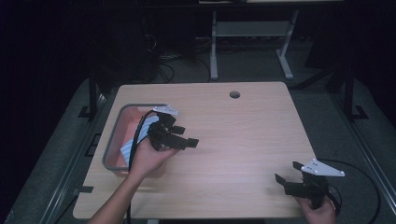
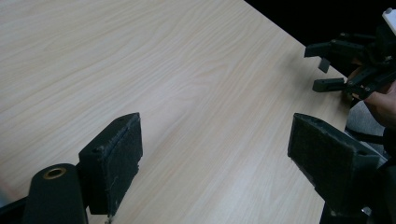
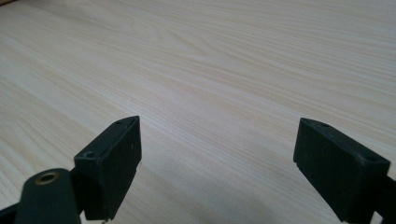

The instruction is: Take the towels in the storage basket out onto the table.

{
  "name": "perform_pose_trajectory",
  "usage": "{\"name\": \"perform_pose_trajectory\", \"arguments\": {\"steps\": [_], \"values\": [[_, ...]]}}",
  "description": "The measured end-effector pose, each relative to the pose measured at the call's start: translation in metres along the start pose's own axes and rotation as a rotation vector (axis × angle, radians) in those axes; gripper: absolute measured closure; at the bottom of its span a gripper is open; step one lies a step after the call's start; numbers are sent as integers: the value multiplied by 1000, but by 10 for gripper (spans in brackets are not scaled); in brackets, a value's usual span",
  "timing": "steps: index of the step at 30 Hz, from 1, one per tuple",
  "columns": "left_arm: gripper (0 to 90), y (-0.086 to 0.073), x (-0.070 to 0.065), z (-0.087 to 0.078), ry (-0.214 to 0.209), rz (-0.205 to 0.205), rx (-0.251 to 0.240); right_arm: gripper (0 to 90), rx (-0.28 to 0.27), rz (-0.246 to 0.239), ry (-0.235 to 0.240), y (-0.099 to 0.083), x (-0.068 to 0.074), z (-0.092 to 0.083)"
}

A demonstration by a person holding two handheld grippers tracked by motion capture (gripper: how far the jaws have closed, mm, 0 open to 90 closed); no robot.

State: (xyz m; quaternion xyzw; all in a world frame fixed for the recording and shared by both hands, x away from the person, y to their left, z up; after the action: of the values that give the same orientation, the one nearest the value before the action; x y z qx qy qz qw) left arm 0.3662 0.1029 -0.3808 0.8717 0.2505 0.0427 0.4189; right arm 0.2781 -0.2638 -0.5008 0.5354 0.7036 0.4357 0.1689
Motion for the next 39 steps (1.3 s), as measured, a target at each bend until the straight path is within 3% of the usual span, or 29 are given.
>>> {"name": "perform_pose_trajectory", "arguments": {"steps": [11, 22, 31, 39], "values": [[175, -14, 28, -28, 48, -50, -13, 147, 5, -6, -1, 0, 2, 1], [179, -28, 48, -43, 76, -92, -15, 147, 3, -9, -3, 0, 1, 1], [210, -45, 67, -58, 126, -129, -8, 147, 7, -15, -4, 0, 1, 2], [217, -58, 80, -61, 161, -161, 18, 147, -7, -6, -9, 1, -3, 0]]}}
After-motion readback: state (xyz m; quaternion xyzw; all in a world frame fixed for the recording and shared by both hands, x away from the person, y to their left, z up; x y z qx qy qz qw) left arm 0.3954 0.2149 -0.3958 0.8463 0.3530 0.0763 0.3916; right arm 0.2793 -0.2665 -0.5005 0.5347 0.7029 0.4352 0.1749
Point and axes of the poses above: each handheld gripper's, and its own axes: z roughly forward along the jaws, y roughly out of its top, x roughly to its left, the point moved 7 cm from there along z, roughly forward along the jaws, and after that the axes turned 13 degrees about z, right-handed, at the moved point
